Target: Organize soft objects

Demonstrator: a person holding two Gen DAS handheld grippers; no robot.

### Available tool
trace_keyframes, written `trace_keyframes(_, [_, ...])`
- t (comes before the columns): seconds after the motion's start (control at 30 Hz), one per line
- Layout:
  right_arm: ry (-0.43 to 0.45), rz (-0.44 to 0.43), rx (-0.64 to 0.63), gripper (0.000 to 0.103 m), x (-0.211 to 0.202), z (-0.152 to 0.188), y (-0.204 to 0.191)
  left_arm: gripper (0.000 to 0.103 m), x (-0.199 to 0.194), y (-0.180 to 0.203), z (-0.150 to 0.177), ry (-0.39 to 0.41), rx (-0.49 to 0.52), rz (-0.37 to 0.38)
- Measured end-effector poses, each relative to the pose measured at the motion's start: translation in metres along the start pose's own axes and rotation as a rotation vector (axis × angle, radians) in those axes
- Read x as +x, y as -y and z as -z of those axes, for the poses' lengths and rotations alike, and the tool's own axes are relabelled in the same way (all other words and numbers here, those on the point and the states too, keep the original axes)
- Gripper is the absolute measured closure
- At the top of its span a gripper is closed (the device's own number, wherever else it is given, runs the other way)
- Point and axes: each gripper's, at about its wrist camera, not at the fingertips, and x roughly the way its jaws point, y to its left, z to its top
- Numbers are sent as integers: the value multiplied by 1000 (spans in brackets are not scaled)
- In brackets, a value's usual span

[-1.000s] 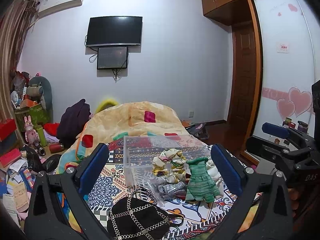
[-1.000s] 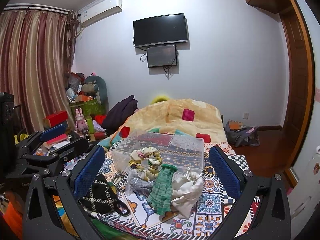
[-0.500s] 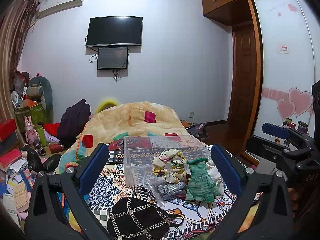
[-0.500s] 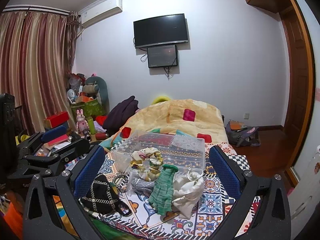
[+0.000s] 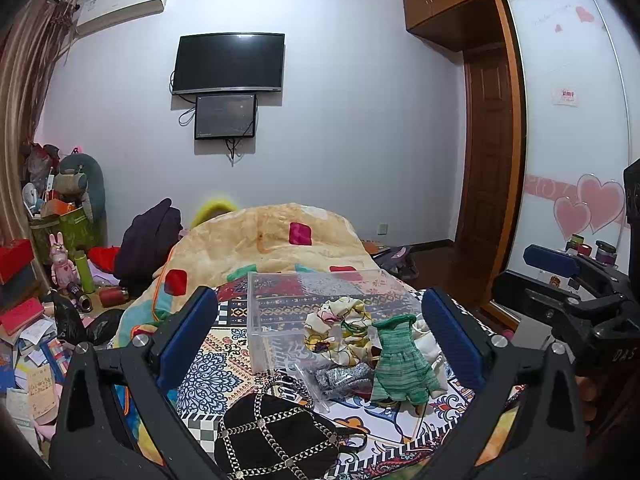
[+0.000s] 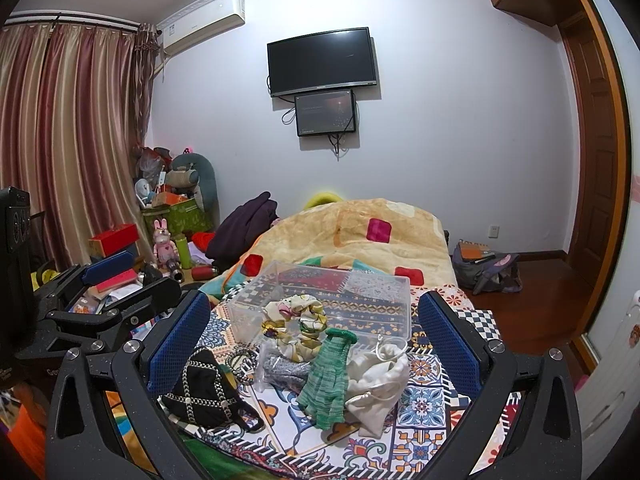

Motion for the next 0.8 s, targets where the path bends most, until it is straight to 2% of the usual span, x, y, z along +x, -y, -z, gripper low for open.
trace_keyframes(0.5, [-11,8,3,0,2,2,1,0,3,1,2,-28,-4,22])
trace_keyframes(0.8, [-88,43,57,0,25,10,25,0,41,-9,12,-137,-22,33])
